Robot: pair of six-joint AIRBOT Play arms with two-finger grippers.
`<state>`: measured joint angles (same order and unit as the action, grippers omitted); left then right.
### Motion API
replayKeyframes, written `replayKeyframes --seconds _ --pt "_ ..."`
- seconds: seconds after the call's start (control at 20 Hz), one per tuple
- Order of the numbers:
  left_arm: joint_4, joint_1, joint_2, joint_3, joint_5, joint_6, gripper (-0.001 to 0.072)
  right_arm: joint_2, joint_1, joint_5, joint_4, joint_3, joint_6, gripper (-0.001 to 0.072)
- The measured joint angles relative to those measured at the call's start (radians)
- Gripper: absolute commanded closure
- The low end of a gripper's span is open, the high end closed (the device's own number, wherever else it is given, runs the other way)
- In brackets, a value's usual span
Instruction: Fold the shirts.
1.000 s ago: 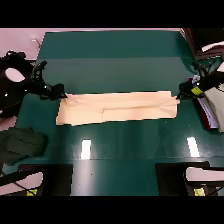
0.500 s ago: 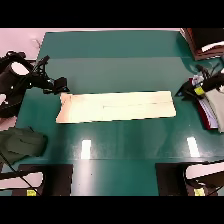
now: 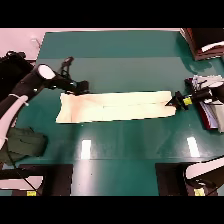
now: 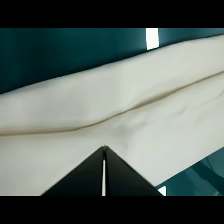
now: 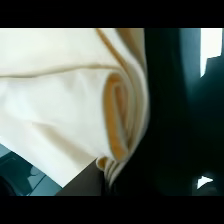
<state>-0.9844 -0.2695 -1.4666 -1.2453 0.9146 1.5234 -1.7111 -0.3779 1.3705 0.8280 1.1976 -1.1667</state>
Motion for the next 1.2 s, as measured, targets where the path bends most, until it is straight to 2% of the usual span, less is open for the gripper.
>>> replayKeyframes --seconds 0.2,0.65,0.95,1.2 --pt "0.027 -0.109 -0.105 -0.063 -0.051 0.012 0.0683 0.073 0.074 0.043 -0.035 0.117 0.014 0.0694" --pt "0.085 -0.243 -0.342 -0.242 -0.094 0.039 0.0683 0.286 0.297 0.095 -0.050 0.441 -0.129 0.0694" --pt "0.093 -0.253 -0.378 -0.278 -0.105 0.047 0.0684 0.305 0.484 0.047 -0.050 0.555 -0.188 0.0694" --pt "0.047 -0.134 -0.315 -0.378 0.010 0.050 0.0683 0.279 0.649 -0.053 -0.074 0.579 -0.209 0.0693"
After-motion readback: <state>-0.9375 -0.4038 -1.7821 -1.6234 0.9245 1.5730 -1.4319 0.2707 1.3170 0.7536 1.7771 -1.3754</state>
